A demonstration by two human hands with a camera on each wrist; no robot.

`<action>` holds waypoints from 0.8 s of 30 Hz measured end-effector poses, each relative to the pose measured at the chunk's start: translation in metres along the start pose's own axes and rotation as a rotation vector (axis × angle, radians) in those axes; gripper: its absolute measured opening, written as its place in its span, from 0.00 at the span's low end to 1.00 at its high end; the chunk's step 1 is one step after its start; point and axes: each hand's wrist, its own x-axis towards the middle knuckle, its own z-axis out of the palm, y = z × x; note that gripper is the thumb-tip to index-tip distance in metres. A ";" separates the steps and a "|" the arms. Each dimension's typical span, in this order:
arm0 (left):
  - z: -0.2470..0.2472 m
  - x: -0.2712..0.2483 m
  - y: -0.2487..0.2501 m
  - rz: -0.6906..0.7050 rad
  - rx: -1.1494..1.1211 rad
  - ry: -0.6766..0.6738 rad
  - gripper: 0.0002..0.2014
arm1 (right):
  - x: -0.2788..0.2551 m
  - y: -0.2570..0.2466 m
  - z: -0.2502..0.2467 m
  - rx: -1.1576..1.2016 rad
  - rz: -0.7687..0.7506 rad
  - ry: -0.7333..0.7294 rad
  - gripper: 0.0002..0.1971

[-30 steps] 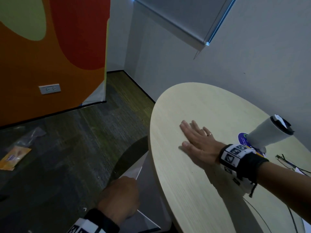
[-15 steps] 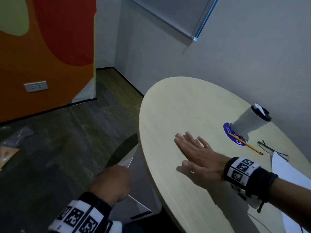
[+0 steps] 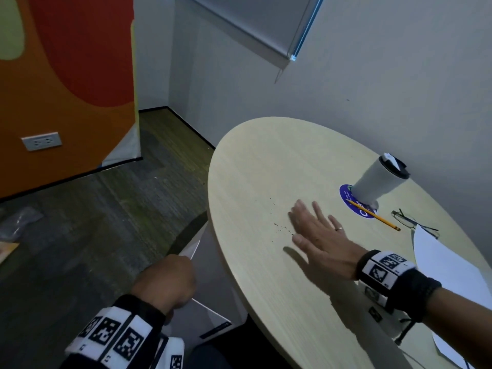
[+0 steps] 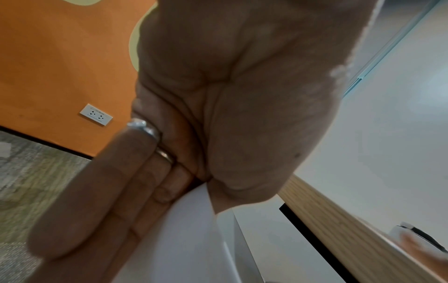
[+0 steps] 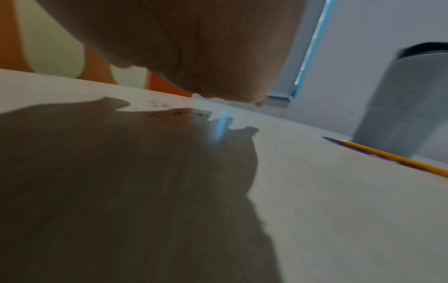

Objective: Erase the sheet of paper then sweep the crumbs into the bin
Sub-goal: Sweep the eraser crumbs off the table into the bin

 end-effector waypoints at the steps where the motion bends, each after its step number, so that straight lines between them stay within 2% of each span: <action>1: -0.001 -0.001 0.000 -0.004 0.001 -0.004 0.13 | 0.000 0.007 0.001 0.001 0.082 0.007 0.57; 3: -0.002 -0.001 -0.001 -0.003 -0.005 -0.028 0.12 | -0.004 0.009 0.006 0.005 0.164 -0.022 0.62; 4: -0.004 -0.002 -0.001 -0.005 -0.009 -0.040 0.10 | -0.008 0.005 0.010 0.008 0.139 -0.036 0.61; 6: -0.007 -0.004 0.001 -0.018 -0.030 -0.044 0.06 | -0.020 -0.013 0.018 0.000 0.006 -0.061 0.57; 9: -0.010 -0.007 0.003 -0.025 -0.030 -0.047 0.06 | -0.030 -0.030 0.023 -0.029 -0.150 -0.087 0.51; 11: -0.011 -0.008 0.003 -0.021 -0.056 -0.021 0.05 | -0.029 -0.018 0.022 0.008 -0.076 -0.039 0.51; 13: -0.012 -0.010 0.004 -0.036 -0.091 0.000 0.09 | -0.027 -0.001 0.020 0.027 0.085 0.002 0.56; 15: -0.011 -0.012 0.005 -0.041 -0.115 -0.003 0.13 | -0.027 0.008 0.021 0.020 0.198 -0.026 0.60; 16: -0.011 -0.011 0.006 -0.044 -0.118 -0.001 0.13 | -0.029 0.005 0.024 0.025 0.200 -0.049 0.60; 21: -0.011 -0.012 0.006 -0.025 -0.114 -0.004 0.08 | -0.046 -0.039 0.032 -0.033 -0.125 -0.108 0.50; 22: -0.012 -0.012 0.005 -0.025 -0.109 -0.008 0.08 | -0.047 -0.040 0.030 -0.031 -0.136 -0.100 0.50; 24: -0.013 -0.014 0.005 -0.021 -0.102 -0.002 0.07 | -0.044 -0.030 0.023 0.004 -0.053 -0.058 0.53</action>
